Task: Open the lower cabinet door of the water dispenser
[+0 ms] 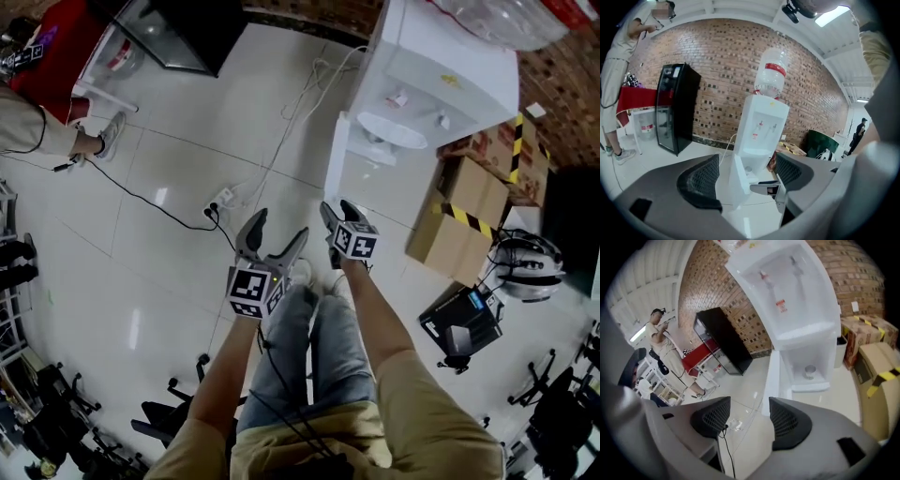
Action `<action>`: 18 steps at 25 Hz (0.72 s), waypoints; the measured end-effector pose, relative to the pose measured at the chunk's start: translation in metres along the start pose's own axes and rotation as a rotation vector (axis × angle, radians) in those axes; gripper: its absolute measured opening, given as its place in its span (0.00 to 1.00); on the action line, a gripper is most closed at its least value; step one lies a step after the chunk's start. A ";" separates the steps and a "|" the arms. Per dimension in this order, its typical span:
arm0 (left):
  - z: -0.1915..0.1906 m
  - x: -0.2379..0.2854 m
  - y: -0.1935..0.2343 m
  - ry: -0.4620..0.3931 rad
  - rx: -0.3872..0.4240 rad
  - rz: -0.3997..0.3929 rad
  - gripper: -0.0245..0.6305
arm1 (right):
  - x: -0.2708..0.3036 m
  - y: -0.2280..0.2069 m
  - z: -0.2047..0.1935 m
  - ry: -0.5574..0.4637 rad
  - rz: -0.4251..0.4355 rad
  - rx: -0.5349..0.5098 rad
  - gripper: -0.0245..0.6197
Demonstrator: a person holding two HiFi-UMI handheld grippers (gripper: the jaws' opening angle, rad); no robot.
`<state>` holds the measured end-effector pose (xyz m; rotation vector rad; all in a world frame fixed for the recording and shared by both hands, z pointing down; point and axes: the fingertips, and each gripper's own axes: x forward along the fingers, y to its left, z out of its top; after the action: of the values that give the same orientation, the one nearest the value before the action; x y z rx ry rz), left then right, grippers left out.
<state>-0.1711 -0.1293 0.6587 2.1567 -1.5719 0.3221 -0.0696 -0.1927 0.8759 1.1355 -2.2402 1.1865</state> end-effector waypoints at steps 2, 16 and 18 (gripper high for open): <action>0.030 -0.015 -0.011 -0.001 0.000 -0.012 0.60 | -0.046 0.032 0.046 -0.058 0.019 -0.080 0.51; 0.305 -0.096 -0.124 -0.256 0.139 -0.132 0.59 | -0.415 0.166 0.336 -0.727 -0.123 -0.269 0.72; 0.326 -0.108 -0.134 -0.280 0.164 -0.117 0.59 | -0.469 0.161 0.351 -0.811 -0.224 -0.266 0.77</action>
<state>-0.1033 -0.1629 0.2981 2.4983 -1.6033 0.1181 0.1079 -0.1976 0.2946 1.9192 -2.5934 0.3265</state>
